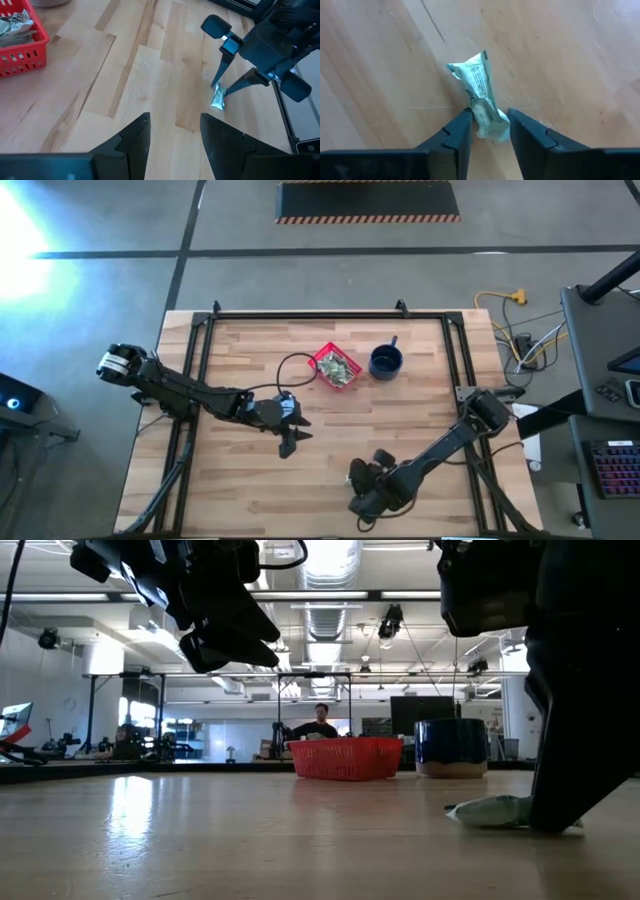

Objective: Pick and place Stevia / Truvia into bins
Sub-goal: Put the stevia packet into the red basket

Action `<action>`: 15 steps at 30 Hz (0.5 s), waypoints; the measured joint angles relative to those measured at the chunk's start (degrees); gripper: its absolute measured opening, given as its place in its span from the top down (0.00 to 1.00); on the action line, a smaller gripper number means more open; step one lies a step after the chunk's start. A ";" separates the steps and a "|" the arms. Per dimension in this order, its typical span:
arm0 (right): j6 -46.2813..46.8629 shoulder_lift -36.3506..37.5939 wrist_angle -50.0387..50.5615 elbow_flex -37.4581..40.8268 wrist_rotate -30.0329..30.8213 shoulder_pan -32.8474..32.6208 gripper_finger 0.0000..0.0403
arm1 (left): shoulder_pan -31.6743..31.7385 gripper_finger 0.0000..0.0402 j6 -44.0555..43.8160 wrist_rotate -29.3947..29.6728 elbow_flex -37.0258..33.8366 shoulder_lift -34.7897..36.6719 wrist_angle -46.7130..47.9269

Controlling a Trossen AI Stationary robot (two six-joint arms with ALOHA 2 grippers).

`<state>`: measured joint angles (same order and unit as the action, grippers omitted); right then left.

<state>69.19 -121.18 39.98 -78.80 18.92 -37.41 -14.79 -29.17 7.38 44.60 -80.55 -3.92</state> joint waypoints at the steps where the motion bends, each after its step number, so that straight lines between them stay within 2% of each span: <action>1: 0.00 0.04 0.18 0.02 -0.04 0.04 0.71 | 0.00 0.61 0.02 0.00 0.00 0.00 0.00; 5: -0.49 0.07 0.35 0.08 -0.06 0.06 0.78 | 0.00 0.61 0.04 0.00 0.00 0.00 0.04; 11: -6.00 -0.05 1.01 -1.02 -0.09 0.06 0.95 | 0.00 0.61 0.04 0.00 0.00 0.00 0.04; 15: -9.48 0.03 1.34 -2.40 0.49 0.05 0.98 | 0.00 0.61 -0.02 0.00 0.00 0.00 0.04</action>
<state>59.70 -121.15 41.31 -81.21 19.41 -37.35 -14.79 -29.19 7.38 44.60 -80.55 -3.88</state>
